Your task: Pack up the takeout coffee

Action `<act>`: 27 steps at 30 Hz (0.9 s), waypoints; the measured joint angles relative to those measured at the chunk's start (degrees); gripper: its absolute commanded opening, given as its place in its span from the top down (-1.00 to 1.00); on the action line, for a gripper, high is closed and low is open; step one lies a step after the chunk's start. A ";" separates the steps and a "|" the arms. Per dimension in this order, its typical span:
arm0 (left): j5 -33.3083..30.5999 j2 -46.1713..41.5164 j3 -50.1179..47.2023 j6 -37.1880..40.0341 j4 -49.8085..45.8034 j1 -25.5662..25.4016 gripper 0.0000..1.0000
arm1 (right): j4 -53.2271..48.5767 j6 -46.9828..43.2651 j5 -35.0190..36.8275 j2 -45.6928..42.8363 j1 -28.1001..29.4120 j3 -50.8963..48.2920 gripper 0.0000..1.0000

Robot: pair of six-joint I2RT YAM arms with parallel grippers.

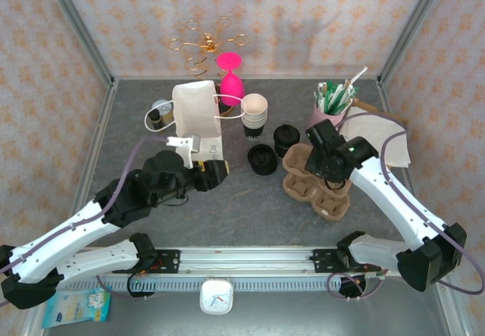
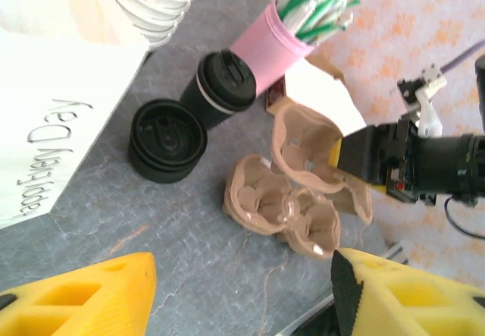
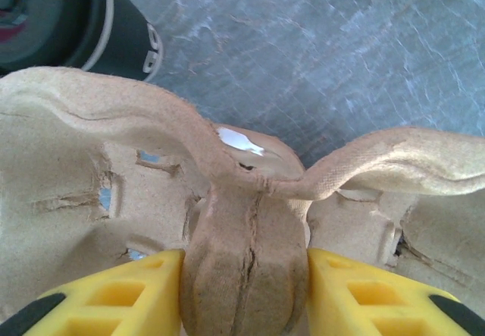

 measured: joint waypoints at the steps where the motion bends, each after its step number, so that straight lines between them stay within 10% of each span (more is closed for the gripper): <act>1: -1.11 0.00 1.49 -0.90 -1.29 0.00 -0.36 | 0.00 -0.52 -0.15 0.37 0.00 0.92 0.15; 15: -19.58 10.49 34.45 2.47 -25.59 7.19 -0.58 | -0.11 -7.48 -2.95 5.81 0.46 11.85 0.17; 27: -7.30 29.79 36.92 20.09 -27.98 30.53 -0.37 | -0.92 -8.87 -4.52 6.93 2.54 14.97 0.18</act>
